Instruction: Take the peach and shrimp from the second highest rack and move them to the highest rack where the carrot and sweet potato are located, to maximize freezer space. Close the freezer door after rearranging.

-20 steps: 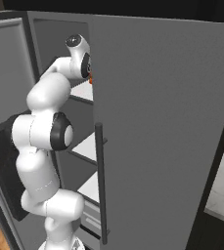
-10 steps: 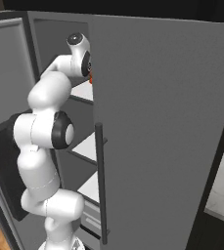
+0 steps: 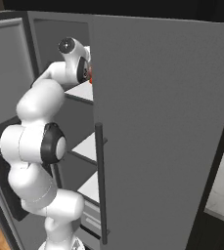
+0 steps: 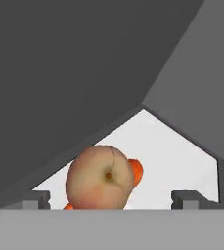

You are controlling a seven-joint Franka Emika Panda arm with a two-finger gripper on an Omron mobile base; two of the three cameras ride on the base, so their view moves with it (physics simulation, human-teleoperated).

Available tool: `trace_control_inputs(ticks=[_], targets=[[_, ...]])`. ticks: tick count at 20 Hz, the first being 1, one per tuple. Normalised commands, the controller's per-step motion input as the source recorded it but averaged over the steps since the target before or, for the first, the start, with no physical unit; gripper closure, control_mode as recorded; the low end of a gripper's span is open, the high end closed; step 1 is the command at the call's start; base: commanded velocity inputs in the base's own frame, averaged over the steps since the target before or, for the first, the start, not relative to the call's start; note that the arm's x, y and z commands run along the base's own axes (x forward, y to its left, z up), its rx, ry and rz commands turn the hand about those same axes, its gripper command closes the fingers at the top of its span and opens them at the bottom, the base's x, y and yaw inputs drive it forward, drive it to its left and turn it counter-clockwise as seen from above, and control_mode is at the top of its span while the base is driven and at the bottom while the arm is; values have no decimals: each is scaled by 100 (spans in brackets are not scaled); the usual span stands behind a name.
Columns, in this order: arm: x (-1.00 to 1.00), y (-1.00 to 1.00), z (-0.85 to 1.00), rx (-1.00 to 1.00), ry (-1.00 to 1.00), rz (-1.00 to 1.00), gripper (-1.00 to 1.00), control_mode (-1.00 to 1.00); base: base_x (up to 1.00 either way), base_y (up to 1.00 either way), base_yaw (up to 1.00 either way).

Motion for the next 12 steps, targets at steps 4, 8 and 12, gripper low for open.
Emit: trace_control_inputs(ticks=[4,8,12], targets=[[-73,0,0,6,-20,-3,-100,-100,0,0,0],[-85,0,3,25,-4,-8,-100,-100,0,0,0],[-83,0,23,35,1,-9,-100,-100,0,0,0]])
